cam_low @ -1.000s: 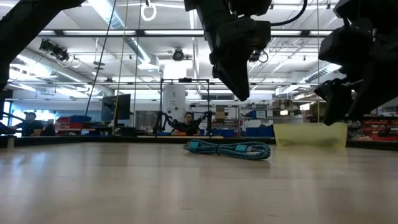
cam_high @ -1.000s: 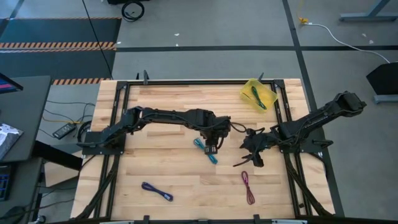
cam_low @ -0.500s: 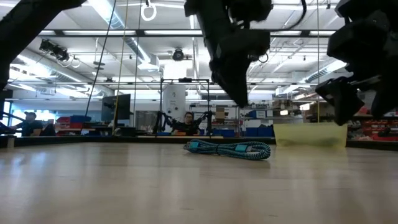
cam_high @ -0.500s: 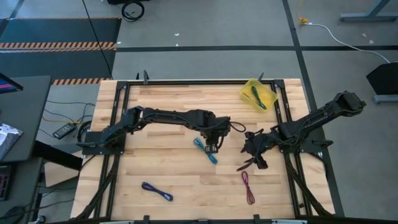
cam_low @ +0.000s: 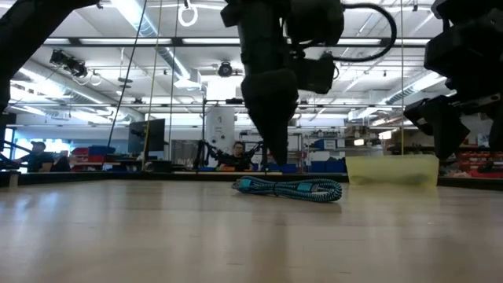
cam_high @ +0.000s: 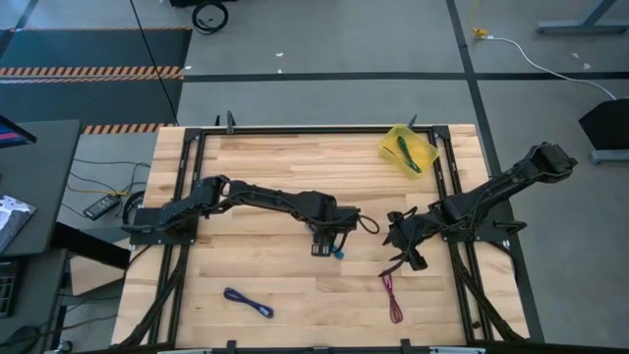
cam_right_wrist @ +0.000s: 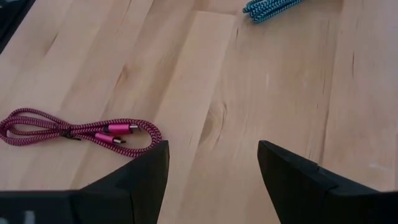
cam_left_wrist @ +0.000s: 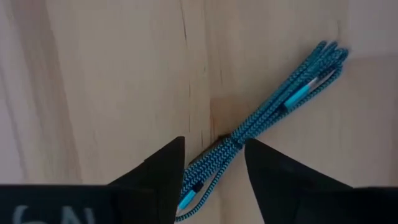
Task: Pick and place USB-C Cables
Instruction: Put the blue charger cable into the yellow container
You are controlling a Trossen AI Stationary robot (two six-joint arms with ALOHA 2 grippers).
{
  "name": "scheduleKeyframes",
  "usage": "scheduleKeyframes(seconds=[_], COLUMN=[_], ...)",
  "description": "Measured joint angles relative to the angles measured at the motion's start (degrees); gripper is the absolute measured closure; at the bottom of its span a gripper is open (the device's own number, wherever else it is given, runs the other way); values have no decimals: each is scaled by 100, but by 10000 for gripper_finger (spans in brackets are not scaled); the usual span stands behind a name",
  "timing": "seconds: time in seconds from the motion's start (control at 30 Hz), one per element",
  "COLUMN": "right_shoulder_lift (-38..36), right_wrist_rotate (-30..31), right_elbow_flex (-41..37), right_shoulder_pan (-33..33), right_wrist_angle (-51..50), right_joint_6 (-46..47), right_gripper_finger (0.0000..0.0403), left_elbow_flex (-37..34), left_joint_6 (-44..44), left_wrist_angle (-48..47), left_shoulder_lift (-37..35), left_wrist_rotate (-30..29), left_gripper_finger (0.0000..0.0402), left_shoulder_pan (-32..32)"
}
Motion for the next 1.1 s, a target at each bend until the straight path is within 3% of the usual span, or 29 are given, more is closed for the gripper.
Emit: scheduleKeyframes(seconds=[0.2, 0.4, 0.57, 0.73, 0.9, 1.1], right_shoulder_lift=[0, 0, 0, 0, 0, 0], right_wrist_rotate=[0, 0, 0, 269, 599, 1019], right_elbow_flex=[0, 0, 0, 0, 0, 0], right_shoulder_pan=[0, 0, 0, -1, 0, 40], right_wrist_angle=[1, 1, -3, 1, 156, 1010], right_joint_6=[94, 277, 500, 599, 509, 106], right_gripper_finger=[151, 151, 151, 151, 151, 151], left_elbow_flex=[-448, -765, -929, -939, -946, -950], left_joint_6=[140, 398, 457, 439, 227, -129], left_wrist_angle=[110, 370, 558, 617, 985, 1610], left_shoulder_lift=[4, 9, -33, -39, -30, -7], left_wrist_rotate=[-23, -35, 18, 20, -258, -296], left_gripper_finger=[200, 207, 257, 369, 377, 379], left_shoulder_pan=[24, 70, 130, 123, 125, 108])
